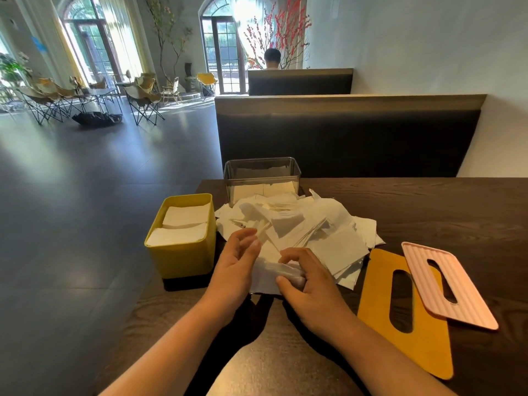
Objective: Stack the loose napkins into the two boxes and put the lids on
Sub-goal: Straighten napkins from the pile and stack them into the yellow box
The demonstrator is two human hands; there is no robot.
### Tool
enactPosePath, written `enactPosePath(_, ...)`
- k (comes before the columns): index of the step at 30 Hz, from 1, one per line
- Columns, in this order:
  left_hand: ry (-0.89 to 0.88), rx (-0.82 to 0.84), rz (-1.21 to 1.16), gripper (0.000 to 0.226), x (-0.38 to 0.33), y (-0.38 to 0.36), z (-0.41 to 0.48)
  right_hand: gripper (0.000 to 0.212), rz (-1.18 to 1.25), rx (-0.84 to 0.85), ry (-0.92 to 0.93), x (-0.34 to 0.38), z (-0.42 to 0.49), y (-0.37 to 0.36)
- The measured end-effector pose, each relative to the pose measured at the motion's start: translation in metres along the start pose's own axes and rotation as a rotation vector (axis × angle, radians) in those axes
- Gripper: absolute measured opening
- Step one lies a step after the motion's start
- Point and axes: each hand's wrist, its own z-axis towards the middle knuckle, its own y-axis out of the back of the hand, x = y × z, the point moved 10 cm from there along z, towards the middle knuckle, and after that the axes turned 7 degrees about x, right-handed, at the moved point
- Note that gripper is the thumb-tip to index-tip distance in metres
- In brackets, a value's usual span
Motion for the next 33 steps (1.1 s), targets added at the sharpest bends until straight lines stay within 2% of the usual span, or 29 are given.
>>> enactPosePath(4, 0.019, -0.003, 0.03, 0.015, 0.003, -0.001, 0.004, 0.043, -0.044, 0.06, 0.086, 0.011, -0.001, -0.007)
enactPosePath(10, 0.008, -0.048, 0.004, 0.01, 0.011, 0.003, 0.003, 0.024, -0.041, 0.036, 0.02, 0.002, 0.001, -0.005)
enactPosePath(14, -0.041, -0.027, 0.002, 0.008, 0.009, 0.0, -0.002, 0.025, 0.003, 0.009, -0.003, -0.002, 0.002, -0.004)
enactPosePath(22, -0.108, 0.161, 0.017, 0.036, 0.003, -0.016, -0.013, 0.036, 0.139, -0.033, -0.121, -0.019, -0.001, 0.002)
enactPosePath(26, -0.092, 0.165, 0.004, 0.047, 0.005, -0.018, -0.015, 0.049, 0.238, -0.007, -0.104, -0.017, -0.001, 0.001)
enactPosePath(30, -0.087, 0.168, 0.161, 0.06, 0.005, -0.014, -0.015, 0.066, 0.066, 0.097, -0.118, -0.016, -0.001, -0.008)
enactPosePath(33, -0.051, 0.182, 0.267, 0.063, 0.008, -0.015, -0.014, 0.059, 0.042, 0.124, -0.145, -0.018, 0.001, -0.009)
